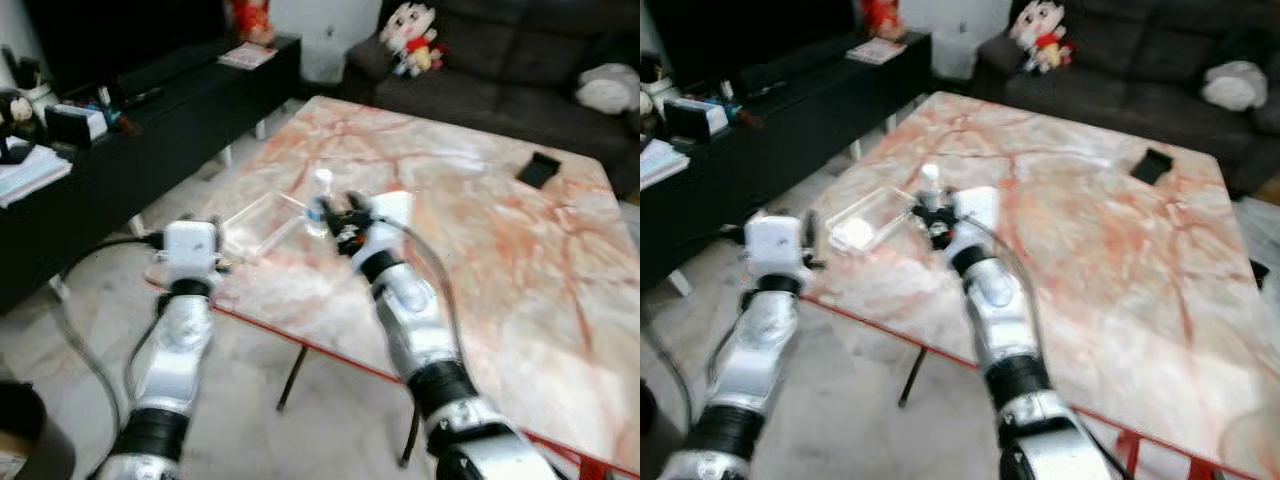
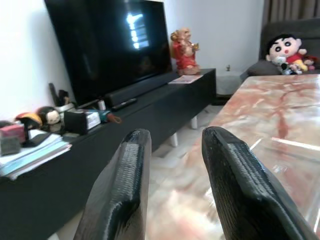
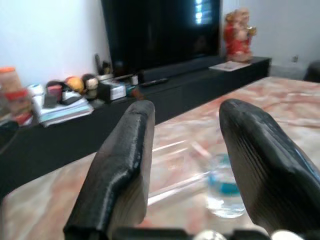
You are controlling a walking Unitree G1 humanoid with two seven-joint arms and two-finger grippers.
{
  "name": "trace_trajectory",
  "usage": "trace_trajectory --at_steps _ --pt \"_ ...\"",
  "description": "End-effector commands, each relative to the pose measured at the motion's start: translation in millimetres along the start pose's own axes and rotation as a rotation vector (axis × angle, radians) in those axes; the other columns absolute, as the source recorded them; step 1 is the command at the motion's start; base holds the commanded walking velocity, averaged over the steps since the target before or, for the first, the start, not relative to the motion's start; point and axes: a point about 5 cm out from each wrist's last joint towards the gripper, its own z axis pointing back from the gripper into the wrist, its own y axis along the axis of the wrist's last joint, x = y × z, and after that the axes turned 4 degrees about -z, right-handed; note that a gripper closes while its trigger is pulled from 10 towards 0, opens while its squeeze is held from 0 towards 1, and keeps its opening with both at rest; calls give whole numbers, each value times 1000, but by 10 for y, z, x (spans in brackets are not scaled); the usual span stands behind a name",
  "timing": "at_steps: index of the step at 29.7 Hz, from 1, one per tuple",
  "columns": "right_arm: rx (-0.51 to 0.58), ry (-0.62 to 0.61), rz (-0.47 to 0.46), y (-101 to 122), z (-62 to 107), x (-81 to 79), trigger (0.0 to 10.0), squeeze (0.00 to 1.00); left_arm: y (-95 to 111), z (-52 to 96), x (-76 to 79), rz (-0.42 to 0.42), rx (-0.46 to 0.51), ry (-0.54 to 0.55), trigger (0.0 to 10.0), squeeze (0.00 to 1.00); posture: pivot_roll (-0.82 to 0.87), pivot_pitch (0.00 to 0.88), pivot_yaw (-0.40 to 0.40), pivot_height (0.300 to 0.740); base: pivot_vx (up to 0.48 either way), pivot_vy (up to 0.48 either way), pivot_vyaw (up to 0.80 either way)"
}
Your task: Picking trash to rubbish bin
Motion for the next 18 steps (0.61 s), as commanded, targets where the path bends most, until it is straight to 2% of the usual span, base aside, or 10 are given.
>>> trace_trajectory --at_steps 1,9,10,11,12,14,15,18 --pt "9 -35 -1 37 30 106 10000 0 80 2 139 14 24 -37 10000 0 53 50 -84 740 431 0 0" --pt "13 -22 -5 72 -4 86 10000 0 164 -40 108 11 52 -26 10000 0 56 67 -86 740 434 0 0" --pt "12 -19 -6 73 -4 84 10000 75 171 -41 107 12 56 -25 10000 0 56 67 -86 740 435 0 0" --pt "12 -18 -7 74 -3 84 10000 584 184 -41 105 11 65 -25 10000 0 58 72 -88 740 0 0 0" --pt "11 -17 -7 74 -2 85 10000 800 196 -41 106 10 74 -26 10000 0 57 76 -88 740 0 0 0" --pt "10 -16 -9 72 0 86 10000 816 214 -36 110 15 88 -29 10000 0 57 76 -88 740 0 0 0" --pt "11 -14 -13 74 2 88 10000 1000 226 -33 116 19 94 -32 10000 0 56 79 -90 740 0 0 0" --pt "12 -13 -13 83 2 93 10000 1000 253 -33 117 18 104 -30 10000 0 56 86 -92 740 0 0 0"
